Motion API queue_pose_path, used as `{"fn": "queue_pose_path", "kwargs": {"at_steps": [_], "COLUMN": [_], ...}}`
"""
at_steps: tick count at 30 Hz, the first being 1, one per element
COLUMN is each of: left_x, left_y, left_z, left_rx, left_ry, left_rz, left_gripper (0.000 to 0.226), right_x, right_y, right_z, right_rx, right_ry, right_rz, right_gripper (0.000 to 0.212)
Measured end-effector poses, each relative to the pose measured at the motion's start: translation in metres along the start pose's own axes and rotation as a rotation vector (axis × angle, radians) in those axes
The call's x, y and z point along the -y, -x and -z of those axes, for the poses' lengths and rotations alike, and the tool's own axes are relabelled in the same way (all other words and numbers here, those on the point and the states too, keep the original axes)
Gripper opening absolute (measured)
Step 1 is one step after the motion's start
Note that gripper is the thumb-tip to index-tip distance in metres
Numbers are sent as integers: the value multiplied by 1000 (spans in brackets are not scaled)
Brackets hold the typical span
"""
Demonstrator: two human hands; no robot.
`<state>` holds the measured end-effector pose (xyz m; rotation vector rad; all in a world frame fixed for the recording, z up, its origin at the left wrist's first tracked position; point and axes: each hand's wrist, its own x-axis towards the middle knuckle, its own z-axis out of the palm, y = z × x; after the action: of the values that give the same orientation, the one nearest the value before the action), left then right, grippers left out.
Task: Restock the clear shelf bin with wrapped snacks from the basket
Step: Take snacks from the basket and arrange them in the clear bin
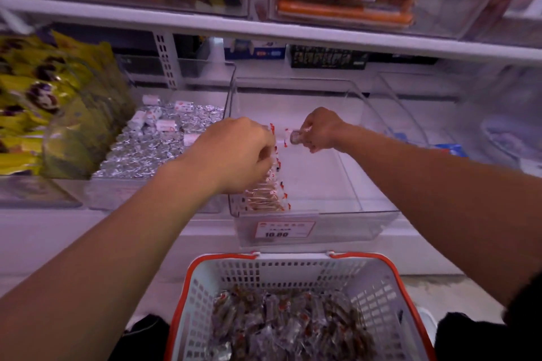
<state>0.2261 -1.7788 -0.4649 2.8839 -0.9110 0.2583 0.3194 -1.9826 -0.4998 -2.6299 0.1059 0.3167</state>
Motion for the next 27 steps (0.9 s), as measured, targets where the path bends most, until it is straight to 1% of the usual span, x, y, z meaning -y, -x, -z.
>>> {"fn": "queue_pose_path", "kwargs": {"at_steps": [3, 5, 7, 8, 10, 12, 13, 15, 17, 20, 23, 25, 26, 27], "left_x": [7, 9, 11, 12, 12, 11, 11, 12, 14, 16, 14, 11, 8, 5], "left_y": [2, 2, 1, 1, 3, 4, 4, 5, 5, 5, 5, 7, 8, 10], "left_z": [-1, -2, -5, -6, -7, -8, -8, -7, -6, -7, -6, -3, 0, 3], "left_rx": [42, 74, 71, 65, 59, 68, 72, 70, 63, 26, -12, -24, -27, -36], "left_ry": [71, 83, 86, 86, 76, 65, 70, 92, 97, 110, 133, 133, 121, 101], "left_rz": [19, 30, 20, 16, 13, 6, 8, 20, 23, 4, 4, 8, 2, -10], "left_gripper": [25, 13, 7, 6, 3, 4, 4, 2, 3, 5, 8, 10, 11, 12], "right_x": [0, -4, -8, -10, -12, -13, -12, -9, -7, -2, 5, 13, 16, 18], "right_y": [-24, -34, -37, -37, -37, -37, -38, -41, -39, -32, -13, 10, 23, 39], "right_z": [-12, -22, -33, -39, -47, -50, -50, -48, -47, -40, -21, -4, 3, 10], "right_rx": [-138, -237, -329, -386, -501, -550, -539, -501, -472, -381, -285, -228, -234, -279], "right_ry": [-10, -3, 36, 61, 71, 21, -26, -156, -190, -4, 75, 115, 138, 167], "right_rz": [5, -15, -41, -59, -54, -53, -64, -81, -76, -58, -41, -15, 24, 92], "right_gripper": [24, 21, 20, 21, 31, 35, 32, 17, 9, 20, 33, 33, 30, 26]}}
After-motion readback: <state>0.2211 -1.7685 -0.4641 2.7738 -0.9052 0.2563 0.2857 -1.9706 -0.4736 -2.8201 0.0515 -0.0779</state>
